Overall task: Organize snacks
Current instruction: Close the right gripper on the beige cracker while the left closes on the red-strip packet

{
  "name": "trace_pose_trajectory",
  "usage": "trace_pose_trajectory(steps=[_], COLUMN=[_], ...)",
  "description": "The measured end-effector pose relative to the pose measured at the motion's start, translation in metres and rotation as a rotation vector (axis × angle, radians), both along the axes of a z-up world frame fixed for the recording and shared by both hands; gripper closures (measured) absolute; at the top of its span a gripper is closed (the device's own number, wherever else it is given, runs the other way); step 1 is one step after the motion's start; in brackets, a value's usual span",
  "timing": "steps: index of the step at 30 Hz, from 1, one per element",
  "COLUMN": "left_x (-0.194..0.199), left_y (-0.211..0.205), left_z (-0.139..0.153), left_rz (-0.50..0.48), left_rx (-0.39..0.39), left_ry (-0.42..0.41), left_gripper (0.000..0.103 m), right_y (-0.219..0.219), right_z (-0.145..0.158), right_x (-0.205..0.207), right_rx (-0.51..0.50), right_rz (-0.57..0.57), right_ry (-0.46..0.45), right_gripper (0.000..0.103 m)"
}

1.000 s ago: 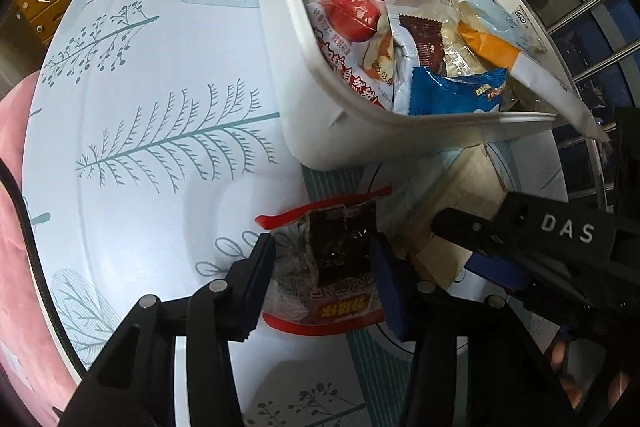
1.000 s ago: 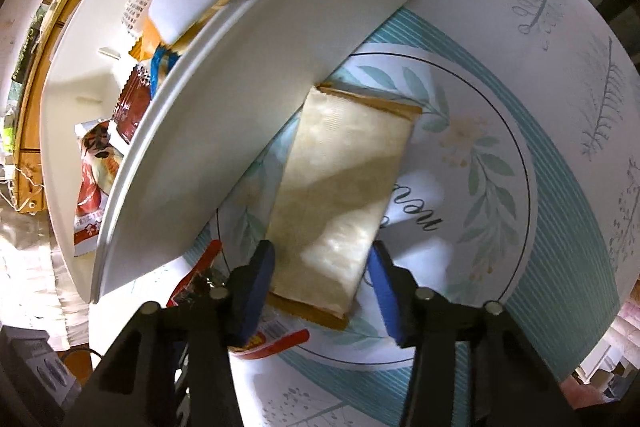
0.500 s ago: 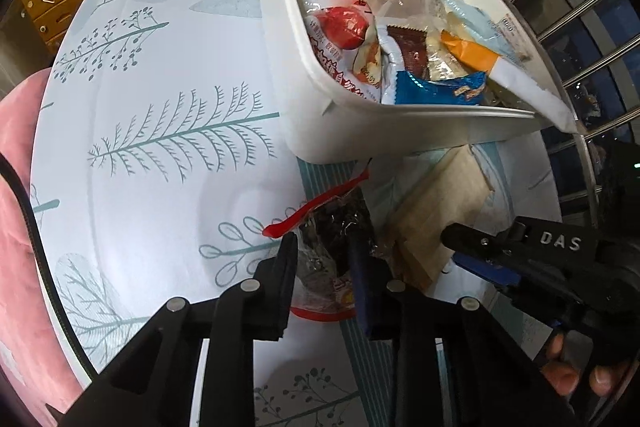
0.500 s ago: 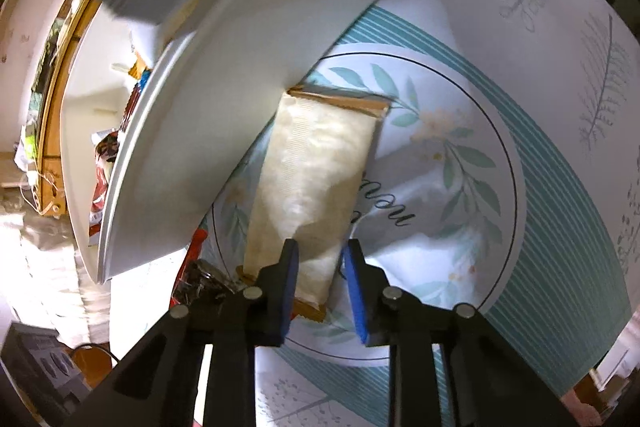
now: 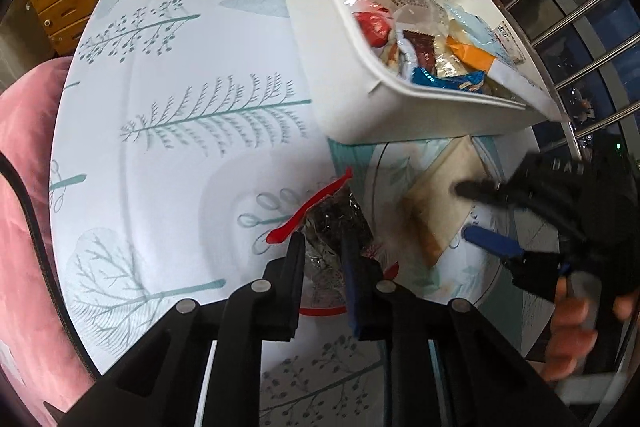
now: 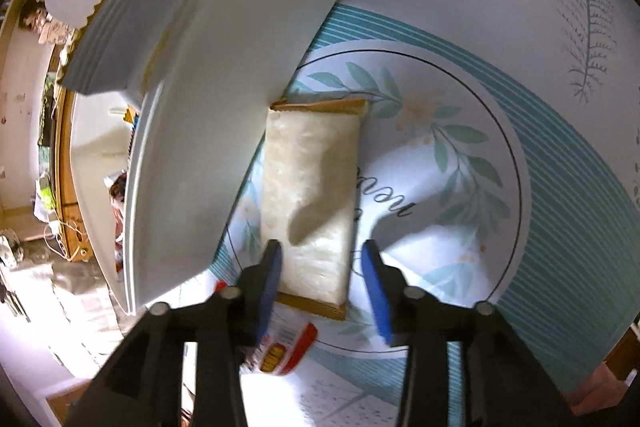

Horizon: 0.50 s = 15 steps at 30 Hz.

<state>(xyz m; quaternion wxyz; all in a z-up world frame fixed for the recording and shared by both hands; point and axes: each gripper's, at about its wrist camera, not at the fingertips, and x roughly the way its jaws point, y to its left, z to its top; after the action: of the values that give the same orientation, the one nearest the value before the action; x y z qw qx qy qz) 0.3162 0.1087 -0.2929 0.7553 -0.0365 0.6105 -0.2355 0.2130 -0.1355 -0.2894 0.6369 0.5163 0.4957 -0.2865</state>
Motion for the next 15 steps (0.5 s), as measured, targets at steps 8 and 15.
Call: trace_pose_trajectory(steps=[8,15], left_x=[-0.003,-0.003], left_y=[0.04,0.065], left_z=[-0.002,-0.004], left_rz=[0.056,0.154], left_rx=[0.003,0.02], left_ry=[0.044,0.084], left_gripper=[0.079,0.049], right_y=[0.002,0.009], right_z=[0.006,0.008], right_x=[0.01,0.017], right_rx=[-0.065,-0.144], right_rz=[0.019,0.04], right_ry=[0.048,0.105], right_gripper=[0.051,0.045])
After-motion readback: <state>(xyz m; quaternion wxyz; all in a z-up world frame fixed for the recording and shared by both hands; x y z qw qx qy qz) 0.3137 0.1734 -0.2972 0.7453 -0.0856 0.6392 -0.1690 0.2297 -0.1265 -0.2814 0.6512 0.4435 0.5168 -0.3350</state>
